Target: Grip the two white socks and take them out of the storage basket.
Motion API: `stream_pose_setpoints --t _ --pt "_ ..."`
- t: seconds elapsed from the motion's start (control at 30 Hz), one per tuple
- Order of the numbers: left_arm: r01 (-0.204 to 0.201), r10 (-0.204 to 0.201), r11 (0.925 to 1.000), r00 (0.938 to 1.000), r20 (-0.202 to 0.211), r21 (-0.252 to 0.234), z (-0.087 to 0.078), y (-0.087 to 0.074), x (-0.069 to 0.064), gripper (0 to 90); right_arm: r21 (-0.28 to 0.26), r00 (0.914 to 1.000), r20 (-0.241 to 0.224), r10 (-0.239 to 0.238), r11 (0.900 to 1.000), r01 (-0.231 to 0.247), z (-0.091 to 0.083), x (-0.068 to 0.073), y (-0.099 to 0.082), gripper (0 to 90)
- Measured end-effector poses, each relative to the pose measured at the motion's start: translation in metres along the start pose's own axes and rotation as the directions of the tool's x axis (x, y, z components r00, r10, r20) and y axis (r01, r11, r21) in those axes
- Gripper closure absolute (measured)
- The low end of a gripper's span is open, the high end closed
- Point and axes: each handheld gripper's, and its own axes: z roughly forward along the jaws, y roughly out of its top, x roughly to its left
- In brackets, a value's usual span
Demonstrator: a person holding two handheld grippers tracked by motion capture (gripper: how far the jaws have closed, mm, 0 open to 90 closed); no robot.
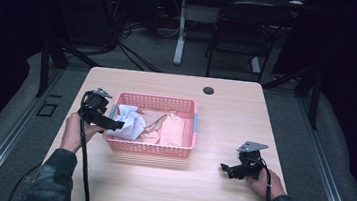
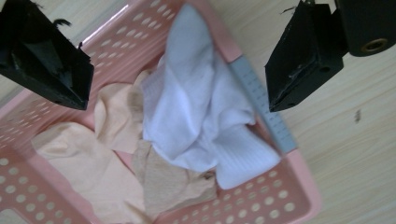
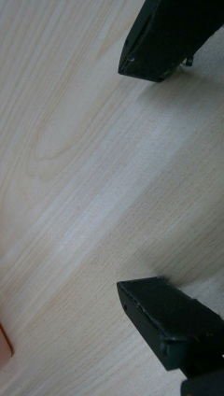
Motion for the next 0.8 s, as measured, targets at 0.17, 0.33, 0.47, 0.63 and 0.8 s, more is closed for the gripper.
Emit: stream_pose_setpoints --t 0.17,0.33,0.47,0.63,0.8 --pt "-0.032 0.032 0.9987 0.9995 -0.001 0.04 0.017 0.011 -0.008 16.2 0.0 1.0 0.0 0.0 1.0 0.0 0.0 0.0 0.0 0.0" --pt "-0.07 0.072 0.9938 0.9971 -0.026 0.087 0.029 0.017 -0.016 27.7 0.0 1.0 0.0 0.0 1.0 0.0 0.0 0.0 0.0 0.0" --pt "-0.096 0.104 0.9846 0.9935 -0.047 0.147 0.038 0.018 -0.021 31.8 0.0 1.0 0.0 0.0 1.0 0.0 0.0 0.0 0.0 0.0" --pt "-0.108 0.126 0.9769 0.9883 -0.086 0.184 0.046 0.016 -0.022 33.1 0.0 1.0 0.0 0.0 1.0 0.0 0.0 0.0 0.0 0.0" --pt "-0.117 0.142 0.9699 0.9841 -0.107 0.214 0.05 0.018 -0.023 36.5 0.001 1.0 0.0 0.0 1.0 0.0 0.0 0.0 0.0 0.0"
